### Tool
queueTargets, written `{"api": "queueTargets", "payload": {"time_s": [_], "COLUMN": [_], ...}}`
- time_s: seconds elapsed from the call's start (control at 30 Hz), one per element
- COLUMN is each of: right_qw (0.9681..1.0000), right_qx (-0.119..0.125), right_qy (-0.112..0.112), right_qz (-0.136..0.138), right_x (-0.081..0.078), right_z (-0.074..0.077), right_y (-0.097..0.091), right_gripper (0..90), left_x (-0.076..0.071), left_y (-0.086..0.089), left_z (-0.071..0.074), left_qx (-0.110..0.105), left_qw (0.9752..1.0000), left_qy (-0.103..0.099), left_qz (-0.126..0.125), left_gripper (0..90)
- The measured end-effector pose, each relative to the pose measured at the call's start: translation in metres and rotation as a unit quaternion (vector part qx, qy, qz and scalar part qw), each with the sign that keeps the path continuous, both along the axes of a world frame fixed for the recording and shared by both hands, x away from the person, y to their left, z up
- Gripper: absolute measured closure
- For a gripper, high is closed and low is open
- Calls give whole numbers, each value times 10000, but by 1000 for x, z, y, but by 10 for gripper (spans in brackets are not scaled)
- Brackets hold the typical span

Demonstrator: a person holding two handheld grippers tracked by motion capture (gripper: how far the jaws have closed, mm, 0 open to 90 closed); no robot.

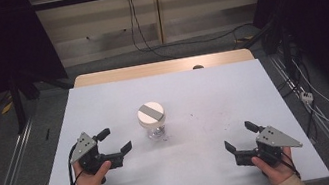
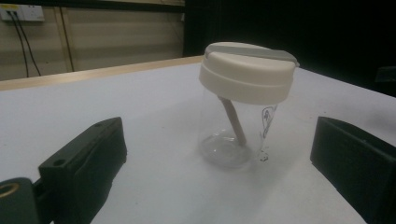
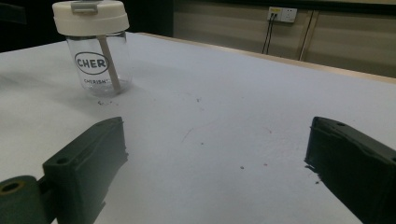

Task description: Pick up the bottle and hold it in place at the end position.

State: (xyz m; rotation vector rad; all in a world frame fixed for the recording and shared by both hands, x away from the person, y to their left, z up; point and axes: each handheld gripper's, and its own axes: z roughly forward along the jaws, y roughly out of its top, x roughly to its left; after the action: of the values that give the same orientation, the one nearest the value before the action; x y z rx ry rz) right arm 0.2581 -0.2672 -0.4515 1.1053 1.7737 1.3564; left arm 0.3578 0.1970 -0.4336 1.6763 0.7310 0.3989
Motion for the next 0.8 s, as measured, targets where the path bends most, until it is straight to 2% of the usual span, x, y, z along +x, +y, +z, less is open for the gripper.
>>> {"api": "queueTargets", "payload": {"time_s": [0.17,0.3,0.53,0.8], "right_qw": [10000,10000,10000,10000], "right_qx": [-4,-23,-26,-22], "right_qy": [5,-2,-6,-12], "right_qz": [1,16,13,31], "right_x": [1,1,1,1], "right_z": [0,0,0,0], "right_y": [1,1,1,1], "right_gripper": [46,46,46,48], "left_x": [4,5,9,14], "left_y": [-10,-19,-38,-54], "left_z": [-1,0,-3,-5], "left_qx": [53,55,193,271], "left_qw": [10000,9999,9997,9995], "left_qy": [58,124,119,182], "left_qz": [-60,-13,-89,-2], "left_gripper": [32,30,31,32]}}
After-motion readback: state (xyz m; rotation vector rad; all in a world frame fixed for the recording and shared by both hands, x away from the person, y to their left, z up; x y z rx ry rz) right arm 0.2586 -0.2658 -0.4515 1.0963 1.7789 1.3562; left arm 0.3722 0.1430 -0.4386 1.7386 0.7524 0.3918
